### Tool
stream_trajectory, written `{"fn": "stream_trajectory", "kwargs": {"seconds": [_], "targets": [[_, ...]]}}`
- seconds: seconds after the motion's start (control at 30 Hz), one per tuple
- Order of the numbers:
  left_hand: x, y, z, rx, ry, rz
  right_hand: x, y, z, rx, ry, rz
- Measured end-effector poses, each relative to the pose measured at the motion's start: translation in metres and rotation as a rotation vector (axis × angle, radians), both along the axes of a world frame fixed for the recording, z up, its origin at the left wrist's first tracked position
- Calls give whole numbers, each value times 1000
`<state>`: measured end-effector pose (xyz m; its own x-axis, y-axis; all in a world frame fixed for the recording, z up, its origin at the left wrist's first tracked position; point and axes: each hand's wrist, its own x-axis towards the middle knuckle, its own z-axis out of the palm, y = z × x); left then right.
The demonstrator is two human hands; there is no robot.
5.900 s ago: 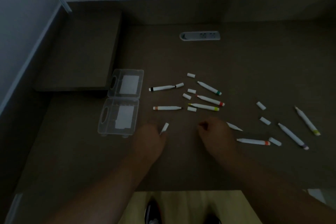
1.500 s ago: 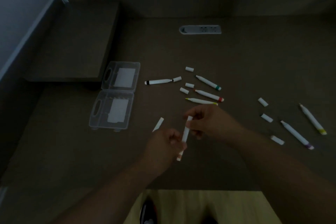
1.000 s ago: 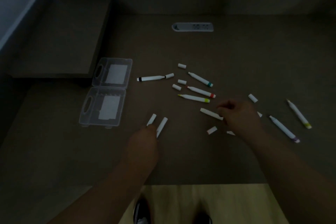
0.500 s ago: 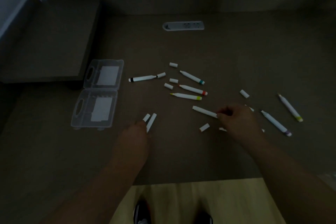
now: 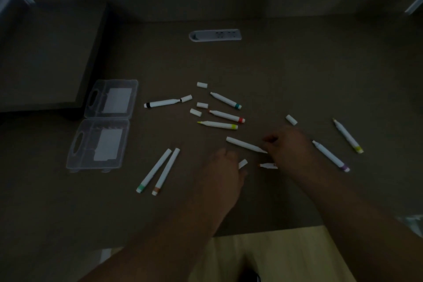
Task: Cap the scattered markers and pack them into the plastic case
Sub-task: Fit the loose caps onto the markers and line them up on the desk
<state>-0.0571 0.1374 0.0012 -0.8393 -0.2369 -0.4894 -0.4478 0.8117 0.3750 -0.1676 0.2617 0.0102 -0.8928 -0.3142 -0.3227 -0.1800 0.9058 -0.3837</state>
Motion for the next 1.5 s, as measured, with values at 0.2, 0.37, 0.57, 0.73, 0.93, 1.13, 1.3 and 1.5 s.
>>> {"fn": "stream_trajectory", "kwargs": {"seconds": [0.2, 0.37, 0.57, 0.73, 0.93, 1.13, 1.3, 1.5], "targets": [[-23, -15, -8, -92, 343, -88, -10, 14, 7, -81, 52, -98], [-51, -19, -13, -265, 353, -411, -1, 25, 7, -118, 96, -138], [-57, -18, -24, -270, 325, -381, 4, 36, 6, -179, 111, -170], [-45, -27, -3, 317, 246, 167, 10, 34, 13, -250, 141, -237], [-23, -49, 29, 1420, 84, 875, 19, 28, 11, -253, 58, -237], [-15, -56, 26, 1644, 75, 924, 27, 17, -1, -265, 24, -176], [-13, -60, 25, 1673, 80, 942, 30, 13, -5, -221, -49, -147], [-9, -65, 22, 1635, 77, 920, 37, 8, -5, -70, -12, 135]]}}
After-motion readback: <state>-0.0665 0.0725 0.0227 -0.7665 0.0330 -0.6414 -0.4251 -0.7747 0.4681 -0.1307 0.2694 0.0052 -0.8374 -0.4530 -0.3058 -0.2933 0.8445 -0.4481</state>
